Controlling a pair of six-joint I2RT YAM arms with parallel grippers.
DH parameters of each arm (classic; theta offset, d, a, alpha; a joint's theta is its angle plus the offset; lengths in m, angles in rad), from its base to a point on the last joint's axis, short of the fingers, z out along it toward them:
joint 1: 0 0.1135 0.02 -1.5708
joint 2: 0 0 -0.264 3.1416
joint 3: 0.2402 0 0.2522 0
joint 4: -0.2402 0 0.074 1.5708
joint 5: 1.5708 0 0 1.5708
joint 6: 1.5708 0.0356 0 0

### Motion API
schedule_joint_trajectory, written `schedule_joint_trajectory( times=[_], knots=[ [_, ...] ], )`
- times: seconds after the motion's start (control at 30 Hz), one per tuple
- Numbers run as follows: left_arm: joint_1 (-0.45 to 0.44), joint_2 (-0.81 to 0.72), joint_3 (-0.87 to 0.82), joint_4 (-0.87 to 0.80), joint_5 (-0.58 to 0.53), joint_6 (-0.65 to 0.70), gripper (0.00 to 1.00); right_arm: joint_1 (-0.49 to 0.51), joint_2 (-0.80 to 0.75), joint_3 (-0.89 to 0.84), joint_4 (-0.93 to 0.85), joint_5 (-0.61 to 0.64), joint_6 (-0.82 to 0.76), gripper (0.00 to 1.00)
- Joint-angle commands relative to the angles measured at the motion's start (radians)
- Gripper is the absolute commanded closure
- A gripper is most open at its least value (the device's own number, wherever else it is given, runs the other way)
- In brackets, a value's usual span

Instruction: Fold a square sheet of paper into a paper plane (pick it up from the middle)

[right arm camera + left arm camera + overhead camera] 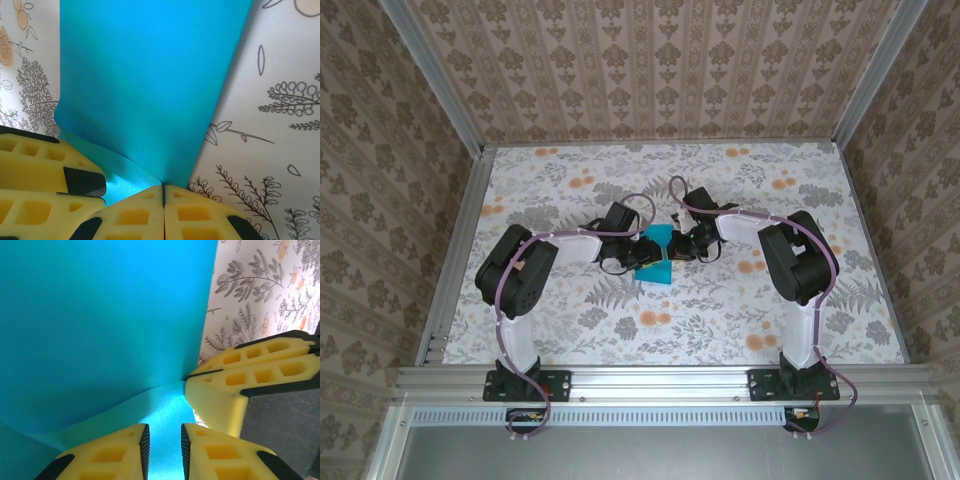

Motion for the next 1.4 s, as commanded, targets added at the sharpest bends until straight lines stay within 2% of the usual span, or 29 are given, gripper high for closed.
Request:
schedule_joint_trajectory(
  times=[0.0,0.67,0.8,0.97,1.13,1.37],
  knots=[
    [0.0,-0.038,-0.005,0.023,0.014,0.001,0.73,0.006,0.0,0.01,-0.027,0.037,-0.021,0.93],
    [-0.003,0.048,0.044,-0.126,-0.036,0.011,0.76,0.005,-0.024,-0.006,-0.021,0.062,-0.014,0.93],
    [-0.007,0.057,0.063,-0.182,-0.067,0.018,0.77,0.005,-0.051,-0.01,-0.019,0.055,0.004,0.86],
    [-0.016,0.064,0.075,-0.228,-0.093,0.025,0.79,0.005,-0.163,-0.065,0.014,0.065,0.046,0.75],
    [-0.021,0.065,0.081,-0.241,-0.105,0.037,0.79,0.008,-0.238,-0.112,0.001,0.072,0.063,0.71],
    [-0.027,0.067,0.088,-0.253,-0.116,0.049,0.79,0.051,-0.243,-0.138,-0.055,0.031,0.079,0.67]
  ],
)
